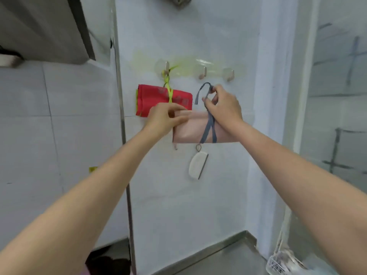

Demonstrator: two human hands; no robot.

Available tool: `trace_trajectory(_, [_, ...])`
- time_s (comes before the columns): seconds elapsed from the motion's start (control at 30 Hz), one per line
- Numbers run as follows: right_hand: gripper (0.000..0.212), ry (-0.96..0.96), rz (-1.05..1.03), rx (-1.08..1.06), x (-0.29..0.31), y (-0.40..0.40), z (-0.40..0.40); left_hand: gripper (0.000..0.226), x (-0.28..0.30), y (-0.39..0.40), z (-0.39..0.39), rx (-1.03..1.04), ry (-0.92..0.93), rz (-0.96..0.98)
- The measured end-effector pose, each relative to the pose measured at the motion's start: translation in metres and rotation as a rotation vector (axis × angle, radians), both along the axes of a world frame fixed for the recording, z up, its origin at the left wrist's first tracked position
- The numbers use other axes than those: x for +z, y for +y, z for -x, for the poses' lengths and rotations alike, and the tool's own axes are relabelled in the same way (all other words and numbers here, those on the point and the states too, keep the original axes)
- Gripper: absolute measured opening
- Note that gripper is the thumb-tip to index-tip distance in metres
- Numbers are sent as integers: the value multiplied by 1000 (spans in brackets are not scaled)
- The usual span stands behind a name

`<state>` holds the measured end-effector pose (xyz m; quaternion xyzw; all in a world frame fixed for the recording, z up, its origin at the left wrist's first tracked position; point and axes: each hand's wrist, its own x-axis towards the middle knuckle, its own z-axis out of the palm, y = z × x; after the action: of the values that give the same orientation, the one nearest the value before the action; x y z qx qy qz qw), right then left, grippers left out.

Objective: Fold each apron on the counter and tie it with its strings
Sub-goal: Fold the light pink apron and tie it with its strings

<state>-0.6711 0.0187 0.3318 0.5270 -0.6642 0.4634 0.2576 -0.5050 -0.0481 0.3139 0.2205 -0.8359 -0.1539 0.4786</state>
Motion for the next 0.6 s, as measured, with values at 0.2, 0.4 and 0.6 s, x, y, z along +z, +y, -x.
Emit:
trace_trajectory(0.2, [32, 74, 55, 73, 78, -30, 4, 26, 57, -10, 8, 179, 218, 103])
trace_trajectory(0.4, [34, 183, -92, 102, 105, -72, -27, 22, 67, -46, -18, 321, 267, 34])
trace_trajectory(0.6, [29, 189, -130, 139, 110, -106, -42, 22, 66, -61, -31, 358, 266, 21])
